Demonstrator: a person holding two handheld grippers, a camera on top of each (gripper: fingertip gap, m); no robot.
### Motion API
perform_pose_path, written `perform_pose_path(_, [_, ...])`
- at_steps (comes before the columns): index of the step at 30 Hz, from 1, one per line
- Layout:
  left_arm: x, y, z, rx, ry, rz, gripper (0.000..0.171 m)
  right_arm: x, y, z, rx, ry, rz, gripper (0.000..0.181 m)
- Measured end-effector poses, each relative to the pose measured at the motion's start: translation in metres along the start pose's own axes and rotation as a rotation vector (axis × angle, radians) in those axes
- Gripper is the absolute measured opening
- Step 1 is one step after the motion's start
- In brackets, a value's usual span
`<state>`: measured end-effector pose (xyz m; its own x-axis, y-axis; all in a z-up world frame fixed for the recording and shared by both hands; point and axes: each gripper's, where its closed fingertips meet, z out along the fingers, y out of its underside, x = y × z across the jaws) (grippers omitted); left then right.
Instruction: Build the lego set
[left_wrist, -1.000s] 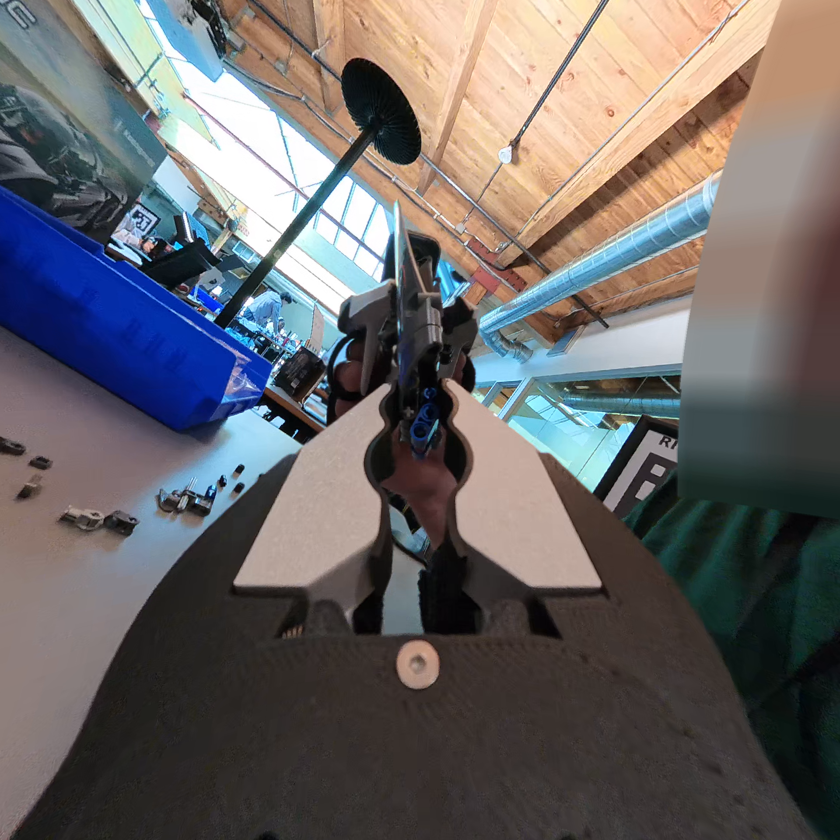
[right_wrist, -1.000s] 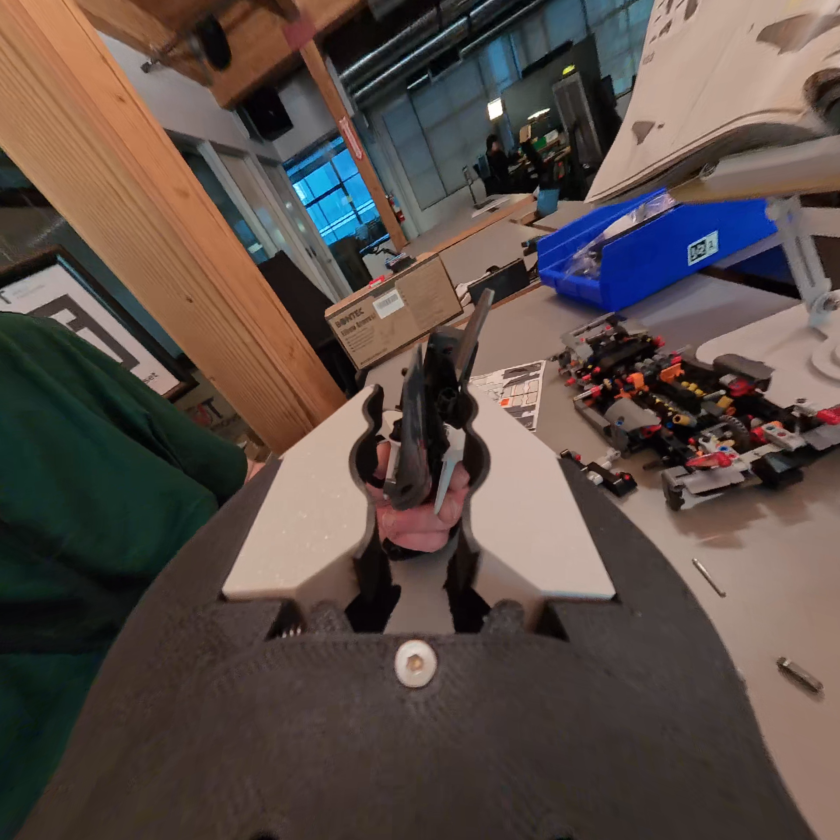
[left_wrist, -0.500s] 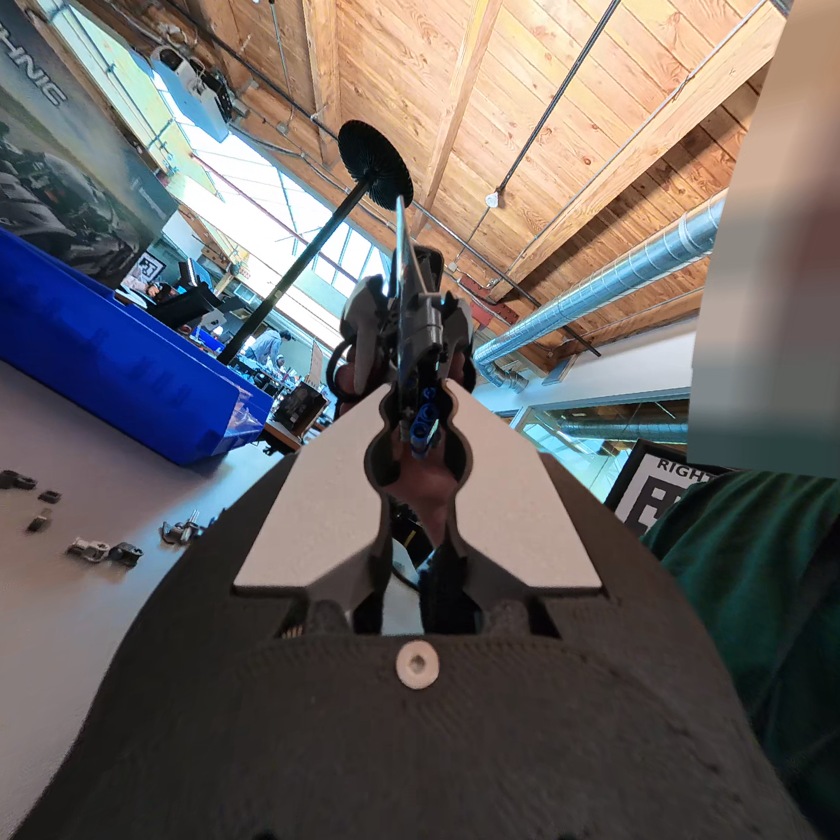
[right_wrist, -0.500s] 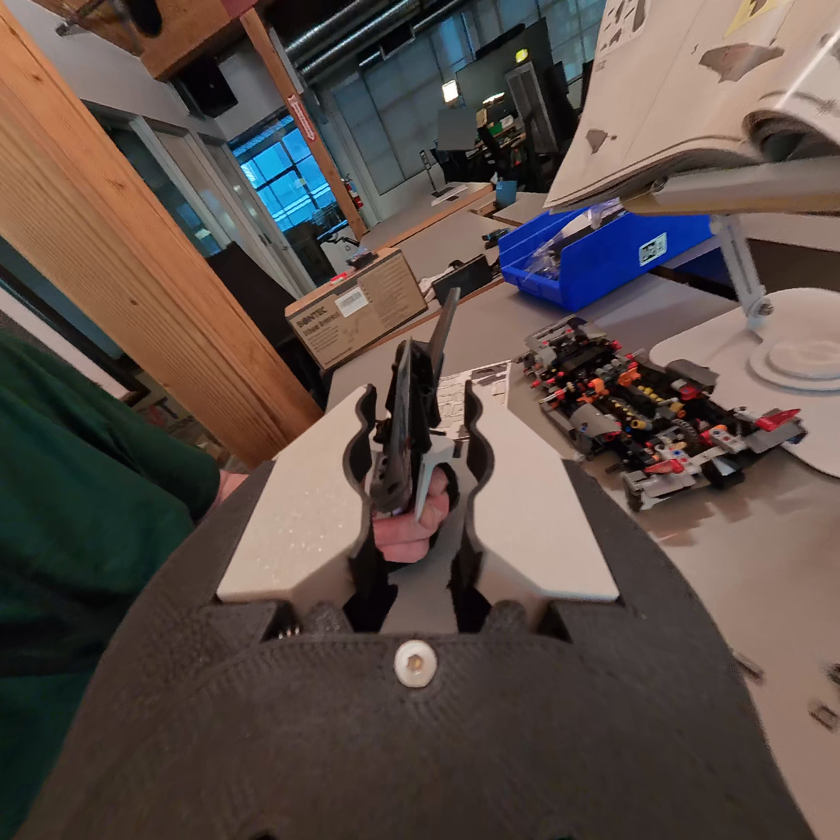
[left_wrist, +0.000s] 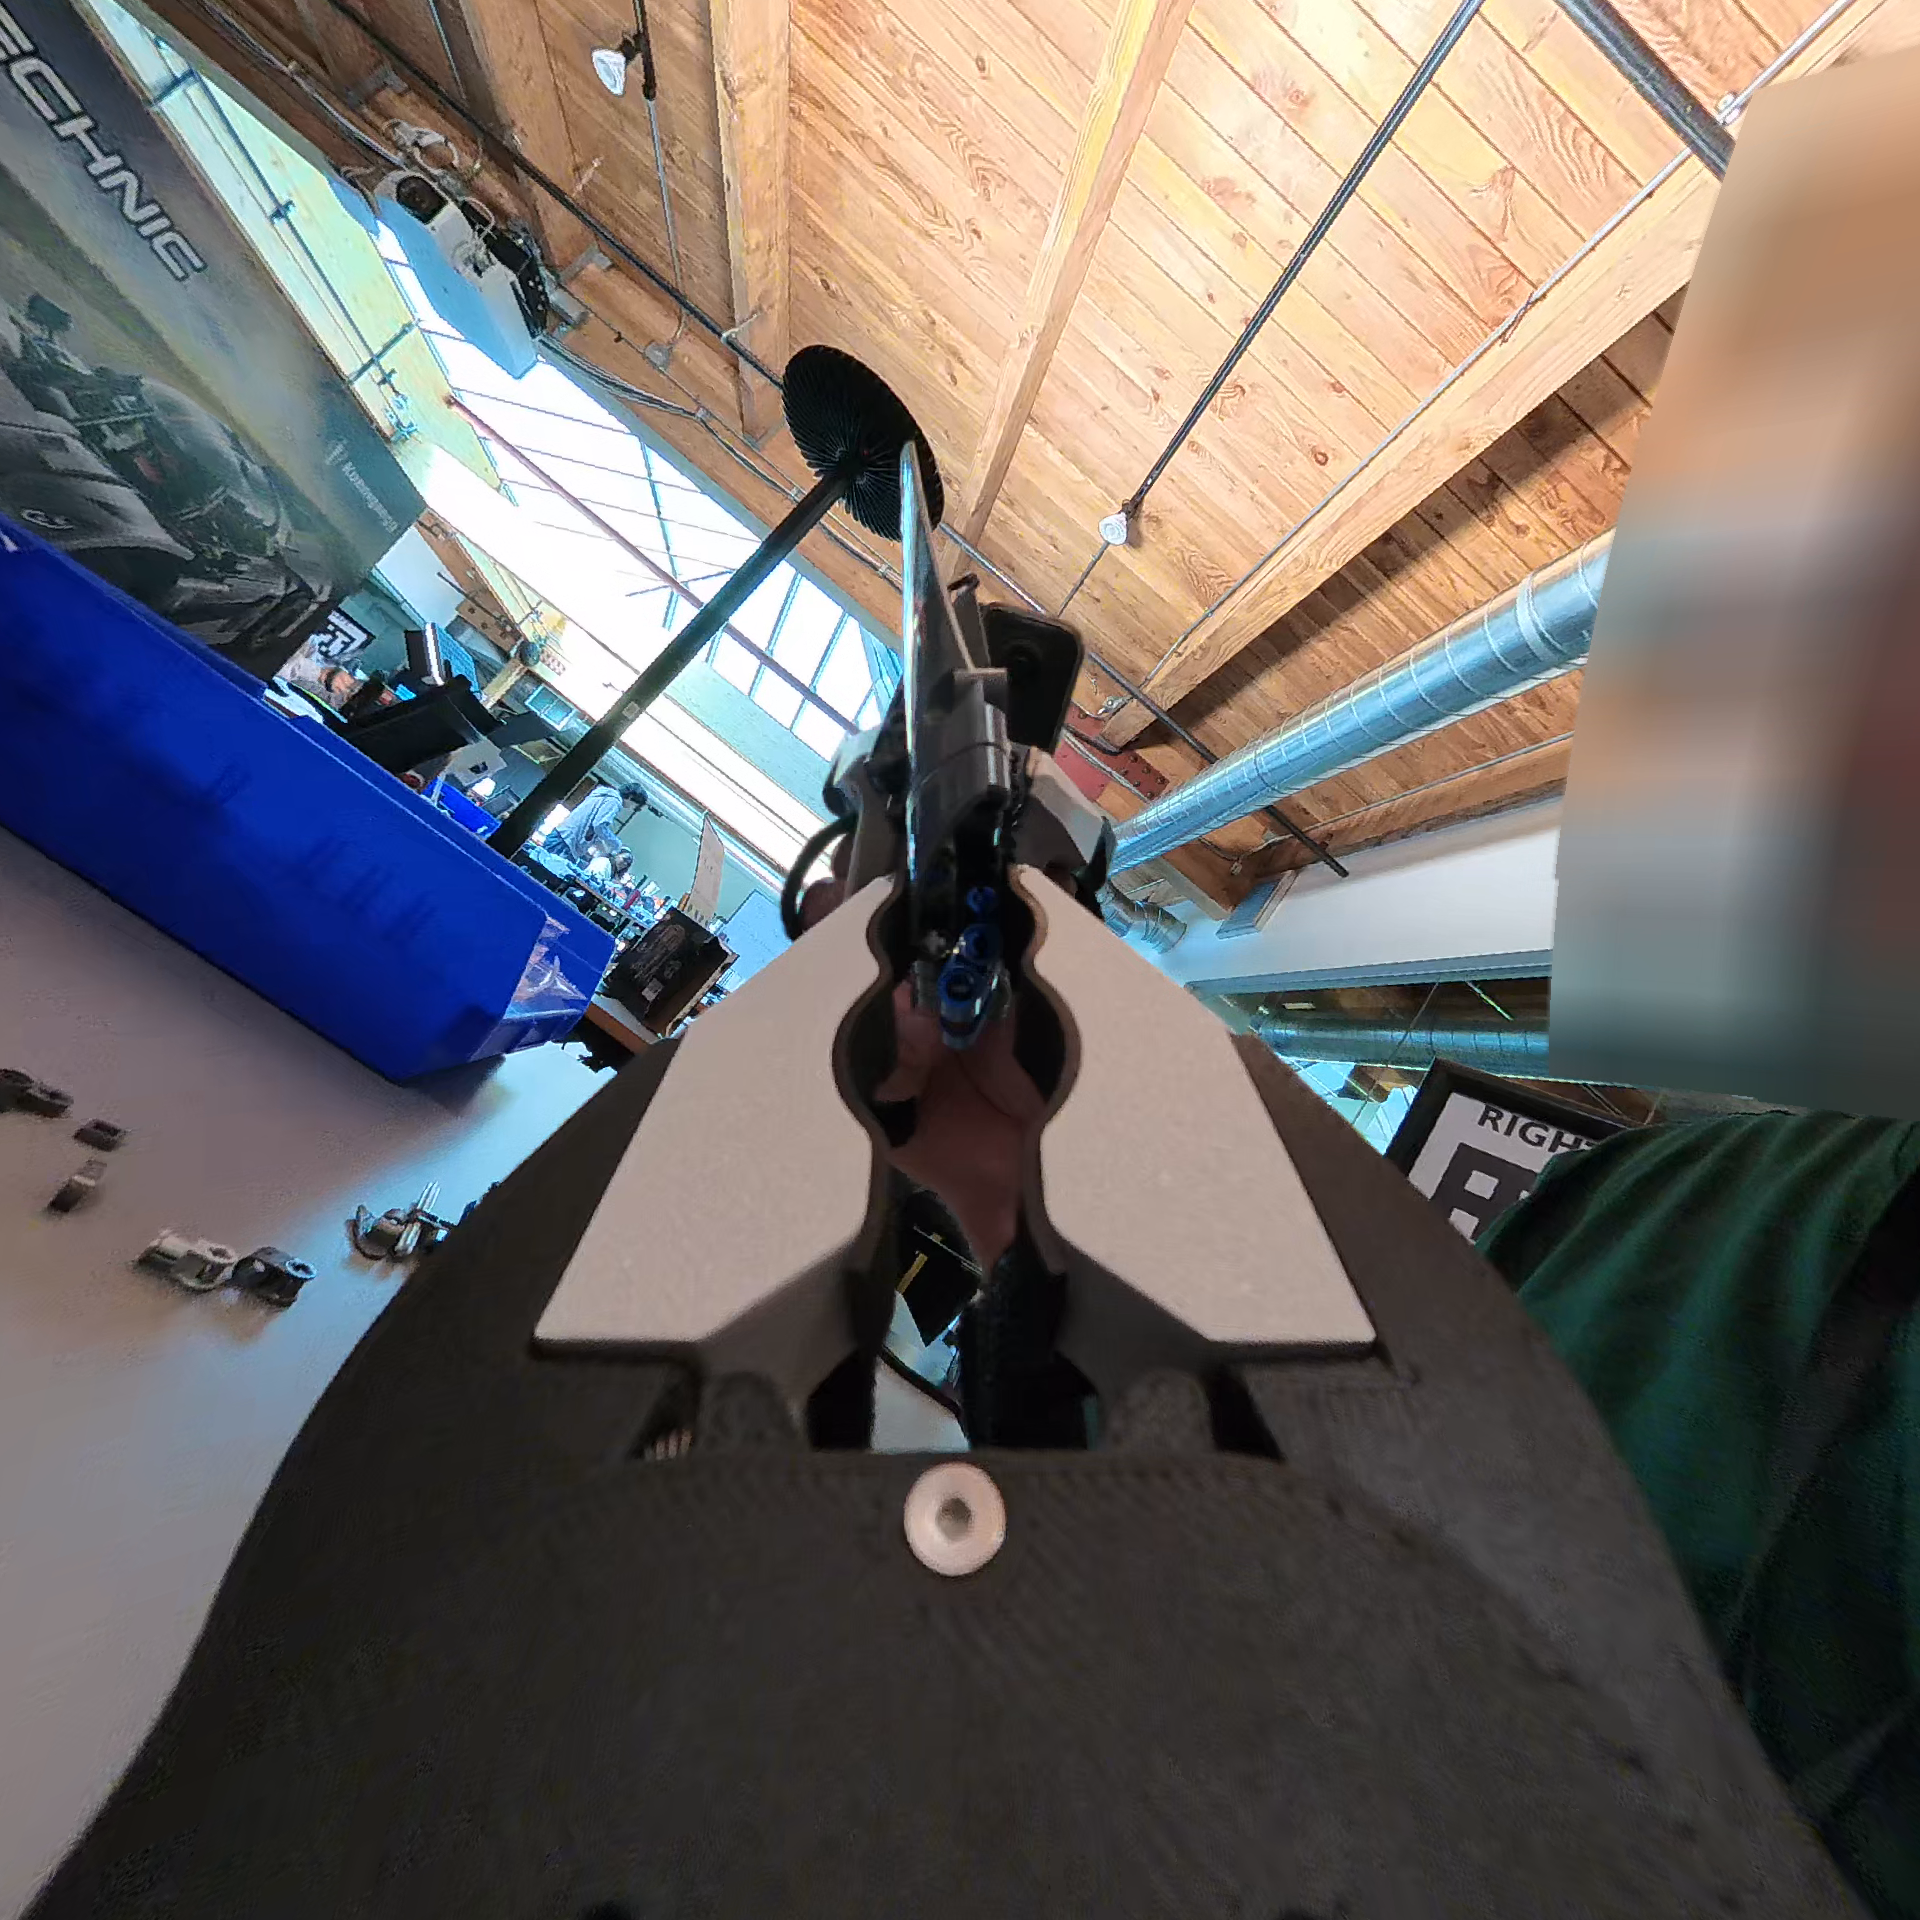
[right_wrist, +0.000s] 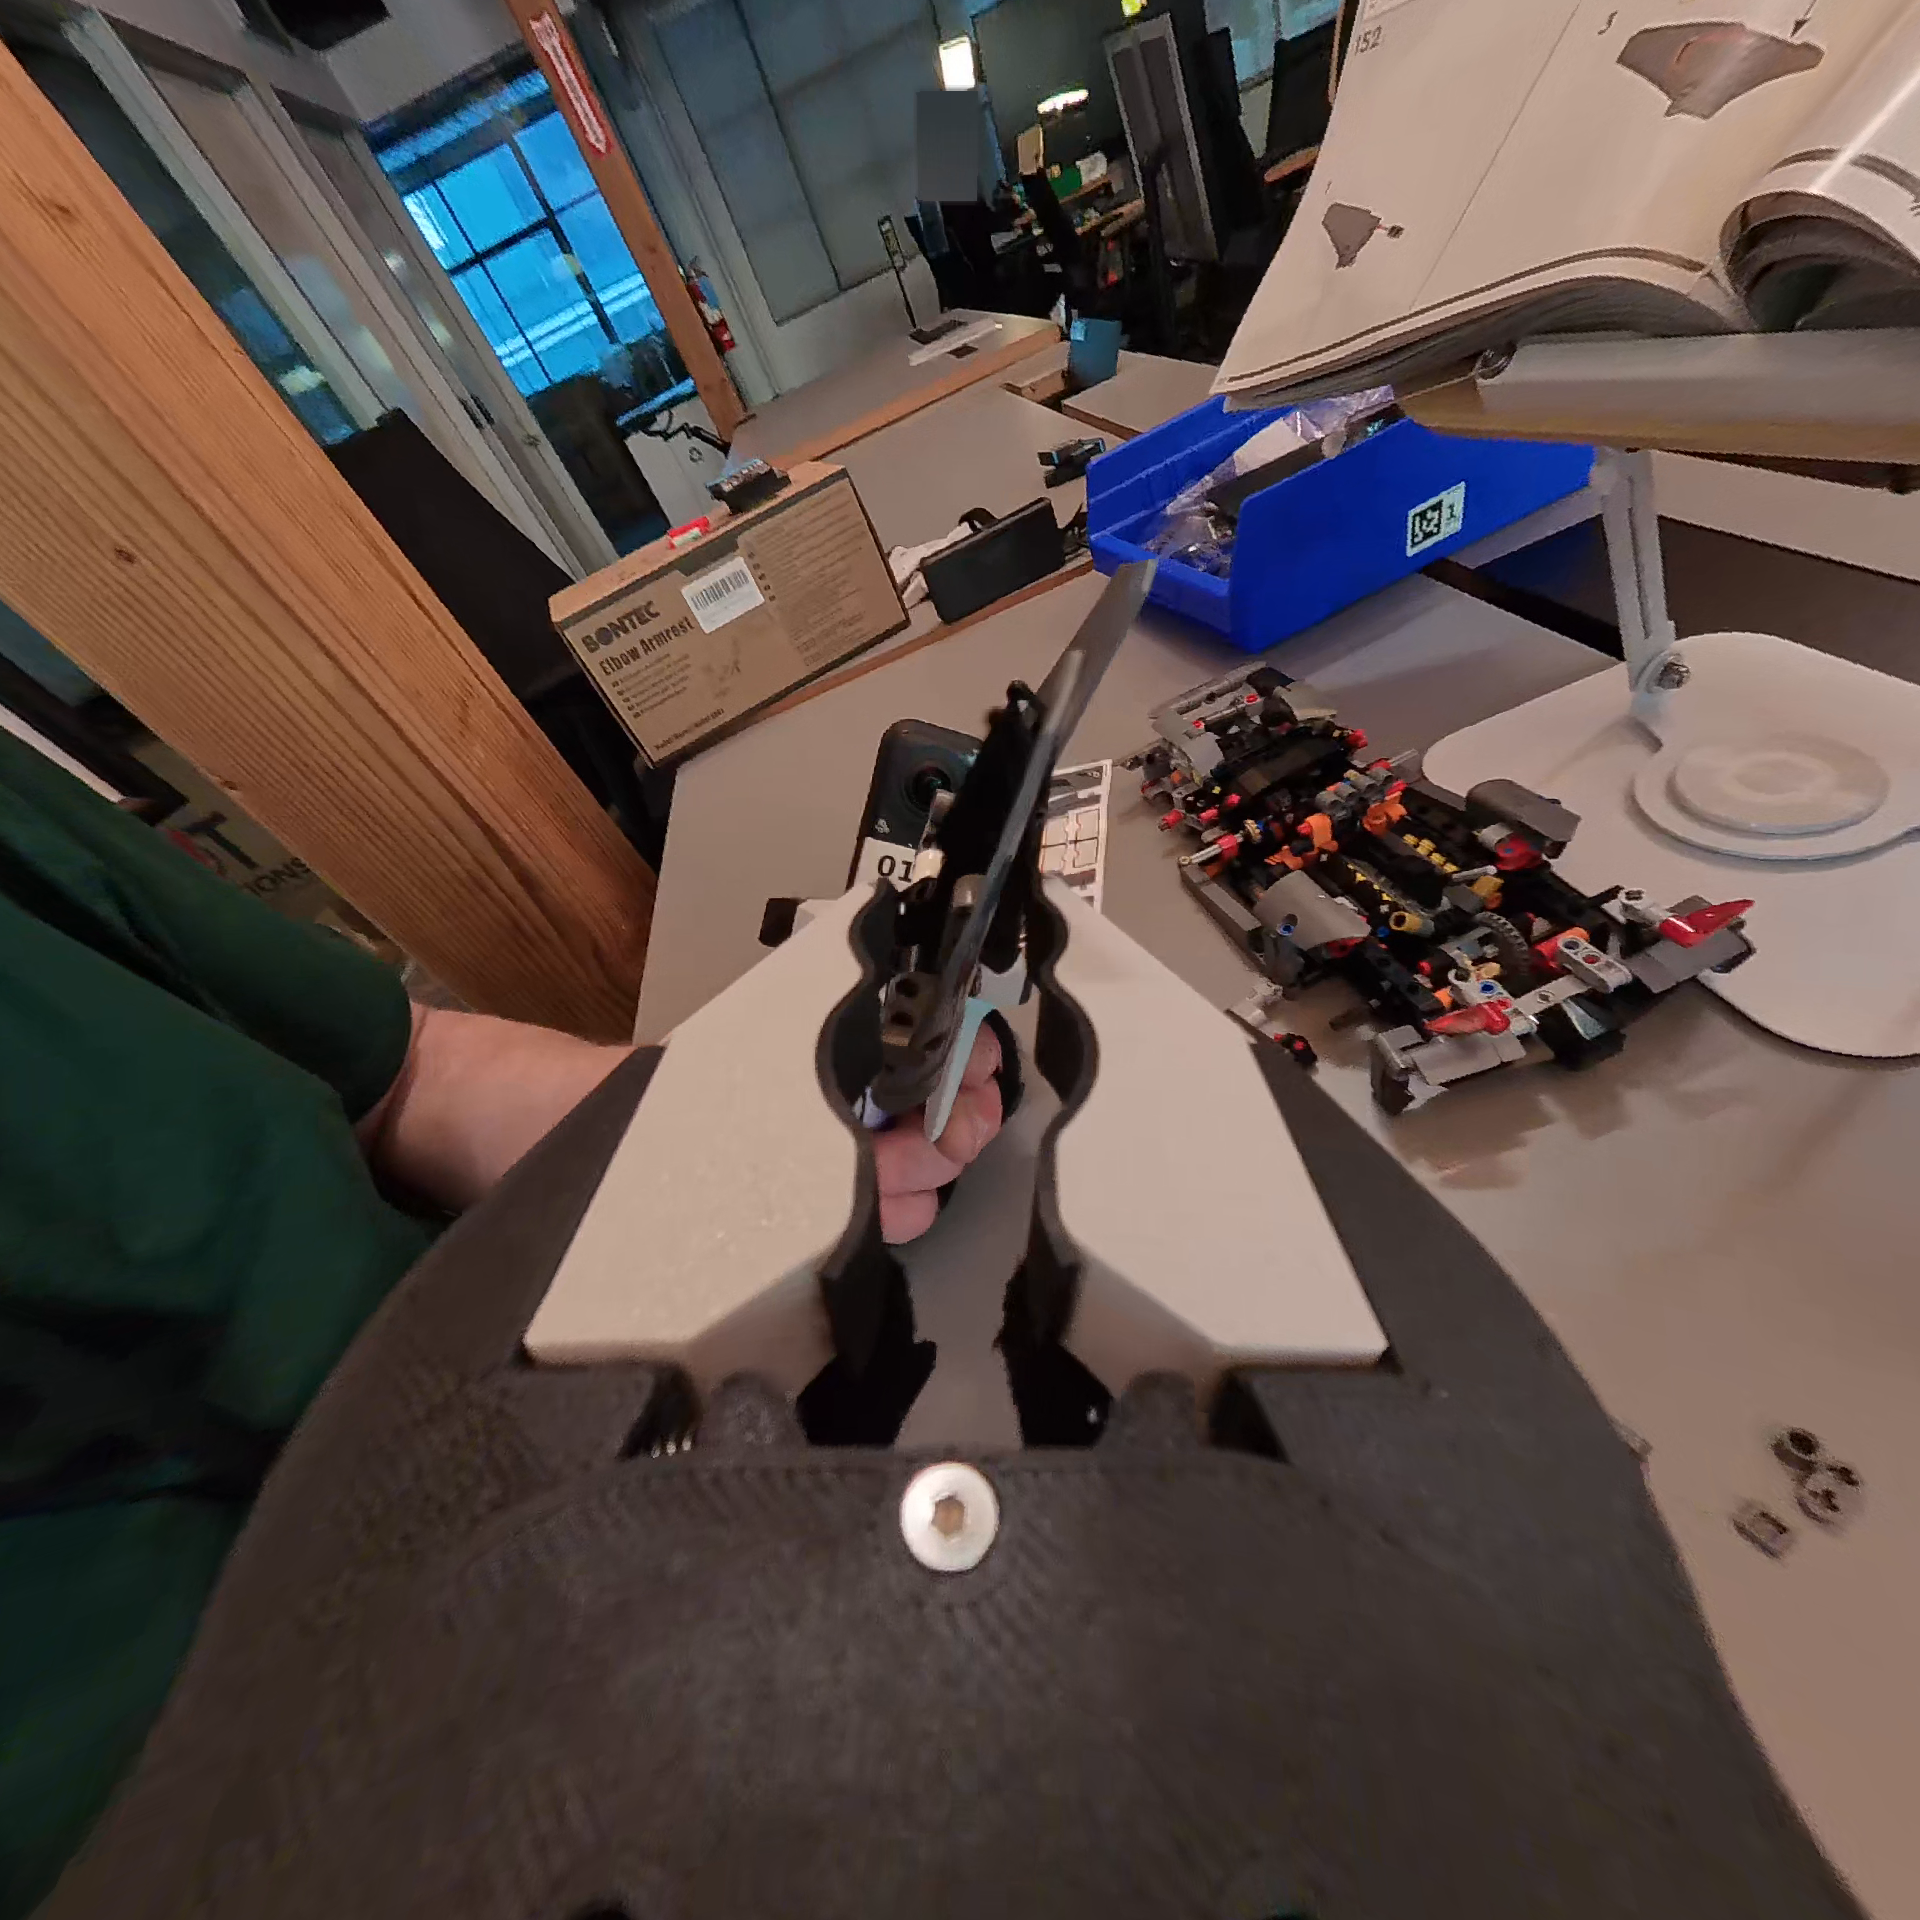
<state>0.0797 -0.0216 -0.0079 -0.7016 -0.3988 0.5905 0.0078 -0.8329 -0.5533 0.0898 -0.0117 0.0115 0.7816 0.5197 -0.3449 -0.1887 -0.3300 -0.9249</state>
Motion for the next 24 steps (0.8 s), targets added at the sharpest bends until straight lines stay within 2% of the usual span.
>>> perform_pose_path(20, [0.000,-0.002,0.002,-0.039,-0.030,0.088,0.019,-0.003,-0.002,-0.014,0.034,-0.133,0.120,0.020])
perform_pose_path(24, [-0.004,0.009,0.006,-0.105,-0.035,0.067,0.014,-0.002,-0.003,-0.017,0.027,-0.142,0.134,0.019])
